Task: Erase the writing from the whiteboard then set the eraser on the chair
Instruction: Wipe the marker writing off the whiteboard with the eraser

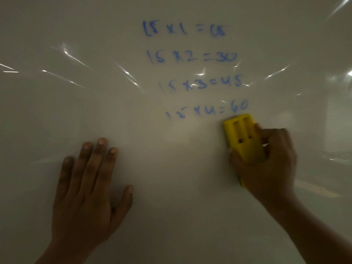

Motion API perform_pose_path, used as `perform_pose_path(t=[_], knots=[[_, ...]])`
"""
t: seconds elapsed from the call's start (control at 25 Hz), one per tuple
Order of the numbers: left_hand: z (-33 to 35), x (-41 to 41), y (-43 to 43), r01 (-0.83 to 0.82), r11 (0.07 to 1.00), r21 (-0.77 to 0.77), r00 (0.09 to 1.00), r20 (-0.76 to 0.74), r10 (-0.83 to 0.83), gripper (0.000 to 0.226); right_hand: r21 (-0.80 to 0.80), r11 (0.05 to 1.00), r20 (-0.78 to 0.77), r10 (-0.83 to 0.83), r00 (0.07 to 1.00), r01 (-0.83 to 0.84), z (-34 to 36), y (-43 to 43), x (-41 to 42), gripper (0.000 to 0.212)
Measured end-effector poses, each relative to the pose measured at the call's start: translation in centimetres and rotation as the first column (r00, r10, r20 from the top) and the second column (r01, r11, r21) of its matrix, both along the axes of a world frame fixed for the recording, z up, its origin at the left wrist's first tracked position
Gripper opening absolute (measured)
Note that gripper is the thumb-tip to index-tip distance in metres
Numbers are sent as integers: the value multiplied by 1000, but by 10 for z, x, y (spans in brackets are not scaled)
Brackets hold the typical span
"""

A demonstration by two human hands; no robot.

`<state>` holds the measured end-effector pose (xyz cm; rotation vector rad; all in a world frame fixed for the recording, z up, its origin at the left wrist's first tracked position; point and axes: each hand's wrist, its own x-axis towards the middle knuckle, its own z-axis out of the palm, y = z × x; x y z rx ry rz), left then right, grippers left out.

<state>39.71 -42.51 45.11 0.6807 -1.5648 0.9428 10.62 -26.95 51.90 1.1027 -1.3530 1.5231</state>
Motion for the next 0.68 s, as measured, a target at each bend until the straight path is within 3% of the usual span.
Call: perform_pose_path(t=[0.12, 0.16, 0.24, 0.32, 0.4, 0.48, 0.56, 0.6, 0.68], knots=[[-1, 3, 0, -8, 1000, -21, 1000, -1, 8, 72, 167, 985, -409, 32, 912, 40, -33, -12, 21, 45], [1, 0, 0, 10, 1000, -27, 1000, -1, -10, 72, 178, 980, -421, -3, 907, 85, -28, -4, 9, 44], [1, -1, 1, 14, 1000, -18, 1000, -5, -14, 73, 85, 994, -131, -60, 990, 72, -5, 7, -22, 47], [1, -2, 1, 21, 1000, -14, 1000, -13, -21, 74, -64, 997, 158, -40, 987, 51, 10, 13, -42, 50], [1, -2, 0, 29, 999, -20, 999, -14, -29, 74, -69, 998, 119, -6, 993, 14, -3, 5, -33, 48], [0, -3, -1, 30, 999, -27, 999, -15, -30, 74, 49, 998, -95, 50, 994, -45, -31, 0, -14, 45], [1, -4, -2, 21, 999, -37, 1000, -18, -22, 73, 144, 990, -230, 22, 973, 11, -41, 6, -15, 47], [2, -4, -2, 15, 999, -41, 1000, -16, -16, 73, 133, 991, -200, -2, 980, 29, -33, 9, -22, 49], [4, -3, -1, 13, 999, -45, 1000, 0, -13, 72, 14, 999, 19, -31, 999, 30, -5, 12, -32, 52]])
